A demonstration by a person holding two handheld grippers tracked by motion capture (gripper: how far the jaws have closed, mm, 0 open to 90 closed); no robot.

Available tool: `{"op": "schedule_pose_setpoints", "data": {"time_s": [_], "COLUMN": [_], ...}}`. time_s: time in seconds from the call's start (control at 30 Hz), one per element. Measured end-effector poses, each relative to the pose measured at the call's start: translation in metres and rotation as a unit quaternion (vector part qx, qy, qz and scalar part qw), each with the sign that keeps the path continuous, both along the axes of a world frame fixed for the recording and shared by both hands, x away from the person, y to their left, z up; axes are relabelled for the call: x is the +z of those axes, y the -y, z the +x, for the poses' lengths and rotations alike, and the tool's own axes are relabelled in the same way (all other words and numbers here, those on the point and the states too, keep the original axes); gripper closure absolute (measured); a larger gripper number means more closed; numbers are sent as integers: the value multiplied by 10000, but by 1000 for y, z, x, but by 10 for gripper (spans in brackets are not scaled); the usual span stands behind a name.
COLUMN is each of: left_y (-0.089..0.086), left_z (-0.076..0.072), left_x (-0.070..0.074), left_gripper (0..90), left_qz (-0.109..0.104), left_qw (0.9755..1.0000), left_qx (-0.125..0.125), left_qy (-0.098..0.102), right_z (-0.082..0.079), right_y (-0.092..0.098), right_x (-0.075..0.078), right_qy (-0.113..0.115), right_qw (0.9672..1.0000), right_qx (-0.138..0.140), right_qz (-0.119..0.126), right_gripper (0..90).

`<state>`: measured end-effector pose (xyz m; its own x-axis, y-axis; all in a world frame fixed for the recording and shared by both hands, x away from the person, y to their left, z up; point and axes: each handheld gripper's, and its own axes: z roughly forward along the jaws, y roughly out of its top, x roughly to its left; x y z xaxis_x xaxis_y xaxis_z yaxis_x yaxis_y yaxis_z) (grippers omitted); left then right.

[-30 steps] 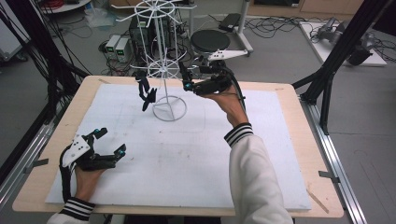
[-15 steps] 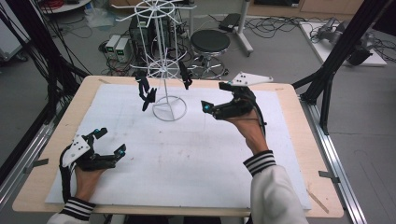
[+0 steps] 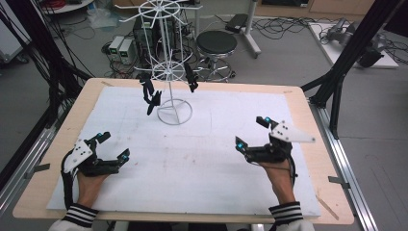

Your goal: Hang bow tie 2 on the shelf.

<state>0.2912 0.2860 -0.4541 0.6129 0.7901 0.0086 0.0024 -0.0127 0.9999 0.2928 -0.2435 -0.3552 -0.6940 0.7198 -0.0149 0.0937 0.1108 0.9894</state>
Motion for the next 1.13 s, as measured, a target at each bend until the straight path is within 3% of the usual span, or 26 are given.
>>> {"op": "schedule_pose_setpoints", "data": {"time_s": [0.13, 0.27, 0.3, 0.33, 0.4, 0.73, 1.13], "left_y": [0, 0, 0, 0, 0, 0, 0], "left_z": [0, 0, -1, 0, 0, 0, -1], "left_x": [0, 0, 0, 0, 0, 0, 0], "left_gripper": [17, 17, 17, 17, 18, 17, 17], "left_qz": [-16, -21, -20, -20, -23, -21, 0], "left_qw": [10000, 10000, 10000, 10000, 10000, 10000, 10000], "left_qx": [11, 11, 10, 12, 17, 18, 19], "left_qy": [34, 35, 34, 38, 37, 41, 38], "right_z": [-11, -21, -22, -24, -28, -30, -32], "right_y": [15, 22, 22, 23, 24, 29, 29], "right_x": [-34, -59, -62, -65, -72, -97, -98], "right_qy": [-67, 7, -93, 50, 119, 218, 354], "right_qw": [9996, 9993, 9992, 9991, 9984, 9967, 9958], "right_qx": [-107, -335, -368, -399, -535, -775, -825], "right_qz": [254, 182, 98, 110, 148, 135, 177], "right_gripper": [8, 8, 9, 9, 20, 20, 20]}}
